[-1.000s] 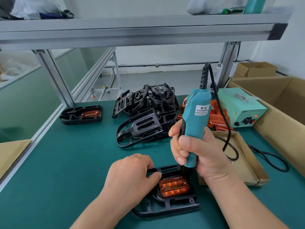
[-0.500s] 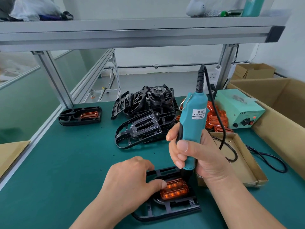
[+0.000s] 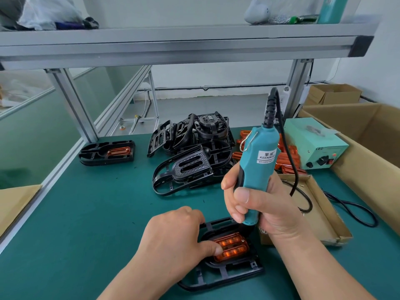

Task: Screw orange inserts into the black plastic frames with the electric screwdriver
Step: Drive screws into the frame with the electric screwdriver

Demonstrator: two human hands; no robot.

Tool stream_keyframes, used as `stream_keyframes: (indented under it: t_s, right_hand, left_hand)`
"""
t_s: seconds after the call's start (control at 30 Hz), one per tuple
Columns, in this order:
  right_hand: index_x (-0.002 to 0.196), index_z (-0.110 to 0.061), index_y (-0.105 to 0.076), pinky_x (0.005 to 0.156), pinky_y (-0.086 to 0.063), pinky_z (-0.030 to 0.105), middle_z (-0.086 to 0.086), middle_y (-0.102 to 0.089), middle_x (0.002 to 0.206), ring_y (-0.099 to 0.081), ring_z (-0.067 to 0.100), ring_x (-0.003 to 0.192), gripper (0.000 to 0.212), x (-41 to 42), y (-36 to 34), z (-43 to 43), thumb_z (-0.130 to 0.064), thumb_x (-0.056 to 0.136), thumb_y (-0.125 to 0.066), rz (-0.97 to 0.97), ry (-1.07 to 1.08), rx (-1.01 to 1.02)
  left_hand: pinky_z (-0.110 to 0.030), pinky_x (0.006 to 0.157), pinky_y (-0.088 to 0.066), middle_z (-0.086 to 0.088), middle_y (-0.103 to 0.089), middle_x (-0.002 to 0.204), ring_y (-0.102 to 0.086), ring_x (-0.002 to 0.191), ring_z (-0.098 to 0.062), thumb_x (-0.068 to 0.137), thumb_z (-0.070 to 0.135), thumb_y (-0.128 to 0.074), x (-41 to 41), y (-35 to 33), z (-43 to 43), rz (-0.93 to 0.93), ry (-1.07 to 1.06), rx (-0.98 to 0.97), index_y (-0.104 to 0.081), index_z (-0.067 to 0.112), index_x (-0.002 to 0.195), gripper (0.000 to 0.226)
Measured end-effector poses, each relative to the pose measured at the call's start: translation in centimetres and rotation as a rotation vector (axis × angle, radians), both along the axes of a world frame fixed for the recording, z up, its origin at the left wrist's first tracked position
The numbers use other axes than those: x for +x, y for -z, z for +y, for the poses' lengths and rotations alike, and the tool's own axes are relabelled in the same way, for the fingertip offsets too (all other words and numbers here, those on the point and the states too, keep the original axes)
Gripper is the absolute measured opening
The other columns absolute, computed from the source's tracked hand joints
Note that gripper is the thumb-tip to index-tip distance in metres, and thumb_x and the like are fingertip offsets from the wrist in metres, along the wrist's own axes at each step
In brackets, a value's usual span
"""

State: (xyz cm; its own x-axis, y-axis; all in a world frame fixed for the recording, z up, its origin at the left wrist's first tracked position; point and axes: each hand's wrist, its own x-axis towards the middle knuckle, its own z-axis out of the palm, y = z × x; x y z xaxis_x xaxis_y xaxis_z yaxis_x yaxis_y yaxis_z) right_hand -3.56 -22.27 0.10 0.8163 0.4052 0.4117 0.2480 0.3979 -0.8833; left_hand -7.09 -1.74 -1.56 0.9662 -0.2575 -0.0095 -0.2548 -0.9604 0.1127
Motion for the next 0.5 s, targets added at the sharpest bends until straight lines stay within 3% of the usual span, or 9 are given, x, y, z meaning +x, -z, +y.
stream_keyframes:
  t_s: [0.2,0.3,0.37,0.43,0.5]
  right_hand:
    - [0.102,-0.009,-0.067,0.051,-0.045,0.023,0.0,-0.053,0.062,-0.052,0.015,0.048,0.032,0.1,-1.0,-0.5,-0.03,0.087,-0.085,-0.016,-0.005,0.267]
    - [0.099,-0.012,-0.066,0.049,-0.042,0.024,-0.001,-0.049,0.06,-0.049,0.014,0.048,0.03,0.8,-0.8,-0.6,-0.029,0.083,-0.086,0.064,0.11,0.331]
    - [0.097,-0.013,-0.065,0.047,-0.04,0.025,-0.001,-0.047,0.06,-0.047,0.014,0.048,0.015,1.2,-0.4,-0.5,-0.02,0.088,-0.075,0.131,0.178,0.39]
    - [0.096,-0.013,-0.065,0.047,-0.04,0.024,-0.002,-0.045,0.061,-0.045,0.012,0.049,0.007,1.6,-0.2,-0.4,-0.017,0.095,-0.059,0.19,0.218,0.45]
    - [0.097,-0.014,-0.064,0.048,-0.039,0.023,-0.003,-0.045,0.062,-0.045,0.011,0.051,0.015,1.8,0.1,-0.5,-0.019,0.098,-0.051,0.226,0.244,0.495]
  left_hand:
    - [-0.035,0.082,-0.054,0.014,-0.062,0.103,-0.062,0.095,-0.01,0.07,0.094,-0.054,-0.1,-0.2,0.0,0.031,0.002,-0.015,-0.061,0.036,0.111,0.072]
    - [-0.031,0.087,-0.052,0.016,-0.064,0.113,-0.062,0.105,-0.009,0.07,0.094,-0.055,0.0,-0.1,0.4,0.057,-0.007,-0.066,-0.061,0.038,0.123,0.077]
    - [-0.026,0.088,-0.049,0.019,-0.065,0.122,-0.061,0.113,-0.005,0.07,0.097,-0.05,0.0,0.0,0.7,0.079,-0.023,-0.139,-0.057,0.041,0.135,0.086]
    - [-0.022,0.076,-0.045,0.02,-0.069,0.11,-0.063,0.097,0.001,0.073,0.096,-0.043,-0.1,-0.2,1.1,0.079,-0.043,-0.305,-0.057,0.045,0.134,0.081]
    - [-0.028,0.06,-0.043,0.008,-0.064,0.081,-0.056,0.067,-0.003,0.083,0.085,-0.042,0.3,0.0,1.6,0.054,-0.076,-0.56,-0.063,0.046,0.117,0.056]
